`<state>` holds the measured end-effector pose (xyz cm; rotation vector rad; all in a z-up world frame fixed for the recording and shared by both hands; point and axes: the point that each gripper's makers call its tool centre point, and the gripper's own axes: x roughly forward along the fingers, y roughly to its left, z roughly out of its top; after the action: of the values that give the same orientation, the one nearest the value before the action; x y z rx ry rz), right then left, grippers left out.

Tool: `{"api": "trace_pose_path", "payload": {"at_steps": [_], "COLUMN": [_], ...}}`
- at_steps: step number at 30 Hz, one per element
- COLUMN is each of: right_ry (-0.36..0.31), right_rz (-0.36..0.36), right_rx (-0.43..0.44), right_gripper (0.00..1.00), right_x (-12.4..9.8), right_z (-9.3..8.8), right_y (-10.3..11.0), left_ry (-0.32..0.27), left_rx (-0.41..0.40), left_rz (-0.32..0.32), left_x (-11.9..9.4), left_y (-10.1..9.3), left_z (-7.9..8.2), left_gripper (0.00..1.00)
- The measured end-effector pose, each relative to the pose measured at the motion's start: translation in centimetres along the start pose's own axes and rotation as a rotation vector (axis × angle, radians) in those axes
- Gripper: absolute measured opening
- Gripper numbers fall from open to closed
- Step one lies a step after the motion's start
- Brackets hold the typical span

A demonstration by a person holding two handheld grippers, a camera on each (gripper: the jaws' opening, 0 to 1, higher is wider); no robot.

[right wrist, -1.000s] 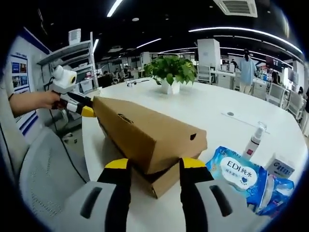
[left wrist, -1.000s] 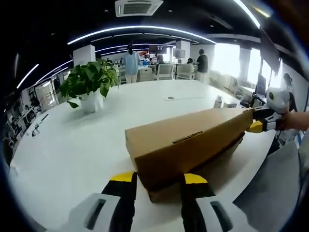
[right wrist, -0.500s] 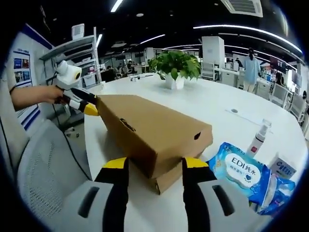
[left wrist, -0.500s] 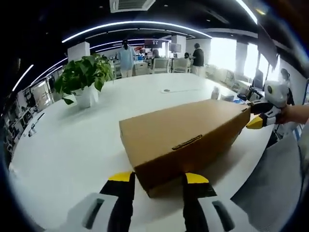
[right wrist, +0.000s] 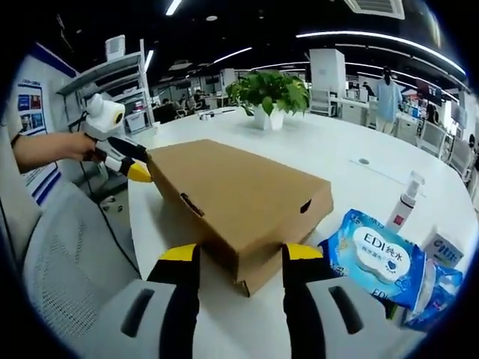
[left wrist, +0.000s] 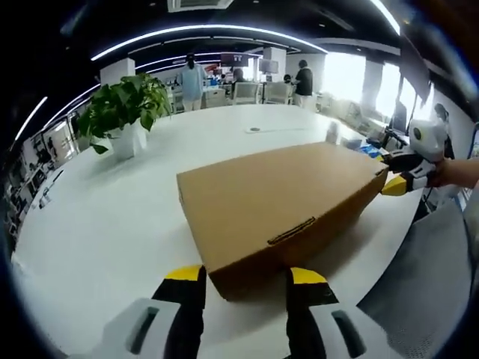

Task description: Operate the shoe box by opening the lid, removing the specified soft item, and placing it in the target area until the item is outside and the box remains undamaged.

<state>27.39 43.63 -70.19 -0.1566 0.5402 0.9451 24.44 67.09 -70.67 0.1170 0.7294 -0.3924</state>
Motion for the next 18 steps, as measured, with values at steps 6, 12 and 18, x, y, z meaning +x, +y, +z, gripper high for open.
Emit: {"api": "trace_pose_path", "payload": {"at_steps": [6,12,18], "right_ry": [0.017,0.028,0.044], "right_rz": [-0.013,-0.027,-0.036], "right_rx": [-0.019,-0.019,-0.033], "right_gripper": [0.39,0.37,0.37], "right_x": [0.4,0.6,1.0], "right_z": [-0.6,-1.2,-1.7], "right_y": [0.1,0.1,0.0], "left_ry": [0.028,0.046,0.055], "left_rx": [0.010,0.008,-0.014], "left_rz": [0.003,0.000,-0.002], "left_x": [0.7,1.0,1.5], "left_y": [0.0,0.1,0.1], "left_z": [-0.7,-1.1,-1.5], "left_gripper": [0.42,0.42,0.41]}}
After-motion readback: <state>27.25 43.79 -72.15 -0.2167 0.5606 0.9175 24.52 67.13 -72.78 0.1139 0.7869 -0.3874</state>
